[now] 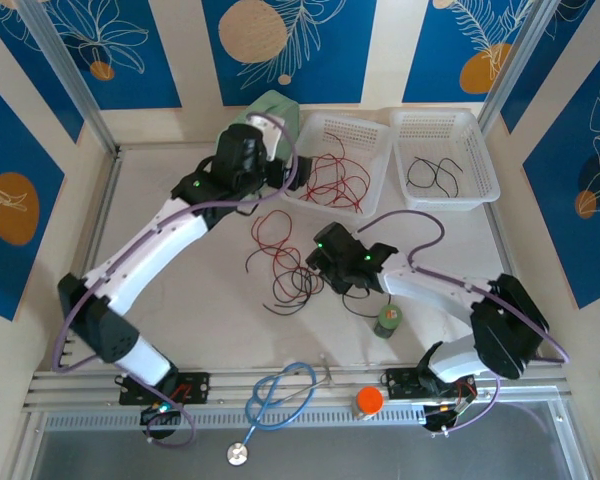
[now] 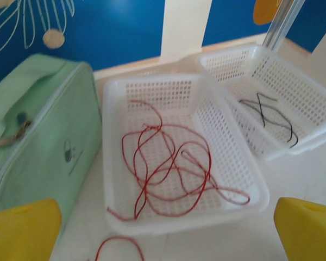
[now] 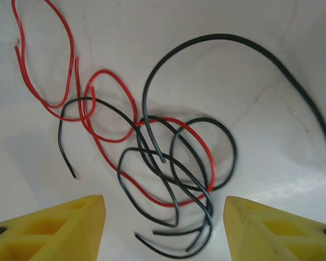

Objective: Untangle the cables

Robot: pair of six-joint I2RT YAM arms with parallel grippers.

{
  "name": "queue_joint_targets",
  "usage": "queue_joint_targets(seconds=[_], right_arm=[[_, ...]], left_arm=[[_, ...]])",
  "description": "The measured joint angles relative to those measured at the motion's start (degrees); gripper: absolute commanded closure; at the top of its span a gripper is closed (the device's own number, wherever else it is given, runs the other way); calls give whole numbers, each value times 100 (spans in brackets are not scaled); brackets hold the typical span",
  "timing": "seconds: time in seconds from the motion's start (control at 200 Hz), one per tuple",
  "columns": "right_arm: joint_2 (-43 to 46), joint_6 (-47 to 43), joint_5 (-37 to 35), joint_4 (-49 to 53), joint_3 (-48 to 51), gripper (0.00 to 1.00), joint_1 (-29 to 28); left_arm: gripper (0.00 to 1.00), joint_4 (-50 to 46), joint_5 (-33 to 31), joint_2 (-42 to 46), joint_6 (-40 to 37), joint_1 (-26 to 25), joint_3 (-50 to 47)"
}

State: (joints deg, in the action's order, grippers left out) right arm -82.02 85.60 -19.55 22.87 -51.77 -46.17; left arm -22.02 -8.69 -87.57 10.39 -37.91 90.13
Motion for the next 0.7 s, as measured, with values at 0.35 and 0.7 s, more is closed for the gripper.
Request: queue_joint_targets(seconds=[0.35, 0.7], right_arm=[[-1292, 317, -116, -448, -450, 47, 4], [-1572, 122, -623, -723, -540, 76, 35]], left_arm=[[0, -284, 9, 1718, 315, 4, -2138], [0, -448, 118, 2695, 761, 4, -3318]])
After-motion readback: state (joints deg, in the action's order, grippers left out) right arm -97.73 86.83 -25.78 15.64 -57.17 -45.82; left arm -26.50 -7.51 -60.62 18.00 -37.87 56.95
